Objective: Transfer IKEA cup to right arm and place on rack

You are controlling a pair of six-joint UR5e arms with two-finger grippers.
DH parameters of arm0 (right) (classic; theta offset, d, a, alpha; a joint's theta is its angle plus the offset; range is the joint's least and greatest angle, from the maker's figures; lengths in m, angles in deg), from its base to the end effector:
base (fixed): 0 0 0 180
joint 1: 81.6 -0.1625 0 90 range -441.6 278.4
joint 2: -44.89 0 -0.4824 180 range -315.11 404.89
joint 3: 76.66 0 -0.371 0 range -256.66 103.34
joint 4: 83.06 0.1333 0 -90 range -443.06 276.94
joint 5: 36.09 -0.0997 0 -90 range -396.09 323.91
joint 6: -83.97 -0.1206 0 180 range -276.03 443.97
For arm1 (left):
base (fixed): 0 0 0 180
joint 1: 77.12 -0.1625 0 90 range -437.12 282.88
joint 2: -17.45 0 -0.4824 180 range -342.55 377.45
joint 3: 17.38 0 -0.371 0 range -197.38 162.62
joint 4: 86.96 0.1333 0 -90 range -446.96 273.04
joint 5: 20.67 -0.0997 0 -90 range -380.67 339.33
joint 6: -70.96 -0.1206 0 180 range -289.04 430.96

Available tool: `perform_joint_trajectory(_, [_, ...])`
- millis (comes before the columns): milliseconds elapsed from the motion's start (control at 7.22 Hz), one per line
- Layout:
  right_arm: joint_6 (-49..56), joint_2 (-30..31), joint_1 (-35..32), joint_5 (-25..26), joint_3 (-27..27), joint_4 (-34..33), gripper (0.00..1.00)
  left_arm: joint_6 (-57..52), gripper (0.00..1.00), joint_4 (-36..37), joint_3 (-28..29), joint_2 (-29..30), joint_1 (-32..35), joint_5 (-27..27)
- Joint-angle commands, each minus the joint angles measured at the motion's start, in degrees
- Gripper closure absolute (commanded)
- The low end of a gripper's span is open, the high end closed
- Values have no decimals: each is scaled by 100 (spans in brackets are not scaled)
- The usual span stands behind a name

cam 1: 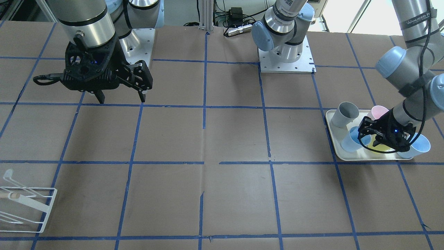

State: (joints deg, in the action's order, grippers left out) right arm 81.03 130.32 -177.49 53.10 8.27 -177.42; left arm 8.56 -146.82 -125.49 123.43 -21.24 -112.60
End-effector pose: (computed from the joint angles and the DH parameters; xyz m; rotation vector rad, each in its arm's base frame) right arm 0.1875 -0.5024 0.5349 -0.0812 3.1172 -0.1302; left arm 0.1910 -0.5123 0.2912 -0.7617 -3.0159 -0.1105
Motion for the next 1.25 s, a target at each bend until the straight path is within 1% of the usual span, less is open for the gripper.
perform_joint_trajectory(0, [3, 9, 9, 11, -3, 5, 0, 0, 47, 0, 1, 89, 1, 0])
perform_joint_trajectory(138, [12, 9, 17, 11, -3, 5, 0, 9, 68, -9, 1, 142, 1, 0])
perform_joint_trajectory(277, [12, 9, 35, 11, -11, -4, 0, 9, 98, -9, 1, 169, 1, -18])
perform_joint_trajectory(554, [21, 0, 35, 11, -20, -13, 0, 26, 100, -70, 62, 152, 1, -18])
perform_joint_trajectory(692, [38, 0, 113, -41, -38, -13, 0, 70, 100, -140, 106, 30, 19, 0])
perform_joint_trajectory(831, [186, 0, 280, -59, -64, 5, 0, 183, 100, -454, 254, -85, 54, 43])
perform_joint_trajectory(969, [379, 52, 481, -59, -73, 14, 0, 663, 100, -1127, 630, -234, 115, 105])
perform_joint_trajectory(1108, [642, 192, 770, -42, -64, 162, 0, 1364, 100, -2039, 981, -409, 142, 610])
